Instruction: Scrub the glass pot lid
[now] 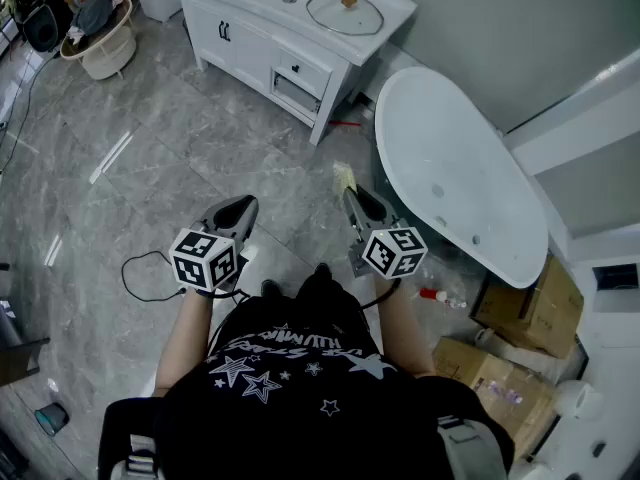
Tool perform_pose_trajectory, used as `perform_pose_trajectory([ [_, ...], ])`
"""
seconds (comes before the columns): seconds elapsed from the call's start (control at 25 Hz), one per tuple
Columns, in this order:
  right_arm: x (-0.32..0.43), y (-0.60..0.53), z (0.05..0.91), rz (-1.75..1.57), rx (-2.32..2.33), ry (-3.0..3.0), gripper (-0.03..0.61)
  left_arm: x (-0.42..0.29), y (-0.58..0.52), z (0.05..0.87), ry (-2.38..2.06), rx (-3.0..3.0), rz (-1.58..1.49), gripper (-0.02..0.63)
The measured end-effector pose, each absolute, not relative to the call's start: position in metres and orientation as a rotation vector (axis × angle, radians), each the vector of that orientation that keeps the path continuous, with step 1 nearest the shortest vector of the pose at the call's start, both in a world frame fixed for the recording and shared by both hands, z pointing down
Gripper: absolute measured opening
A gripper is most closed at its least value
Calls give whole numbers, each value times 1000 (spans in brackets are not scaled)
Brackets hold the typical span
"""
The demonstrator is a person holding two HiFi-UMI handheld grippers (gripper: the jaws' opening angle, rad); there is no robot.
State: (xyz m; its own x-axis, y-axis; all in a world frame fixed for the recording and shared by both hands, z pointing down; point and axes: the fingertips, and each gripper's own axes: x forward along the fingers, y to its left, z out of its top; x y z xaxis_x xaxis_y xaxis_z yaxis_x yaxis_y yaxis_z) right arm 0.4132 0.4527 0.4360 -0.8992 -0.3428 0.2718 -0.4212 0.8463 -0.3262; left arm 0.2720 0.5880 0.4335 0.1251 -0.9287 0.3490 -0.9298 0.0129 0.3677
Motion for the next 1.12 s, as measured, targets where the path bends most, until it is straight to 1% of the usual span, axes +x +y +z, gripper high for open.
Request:
perform_pose_trajectory([
  [0.2,399,455,440,566,577,-2819,63,256,589,435,-1806,1883,5,25],
  [0.8,382,461,442,553,534,-2819,63,242,609,449,-1796,1847,-5,25],
  [1.12,372,446,449,555,534,-2786,64,224,599,456,-1789,1809,-32,25],
])
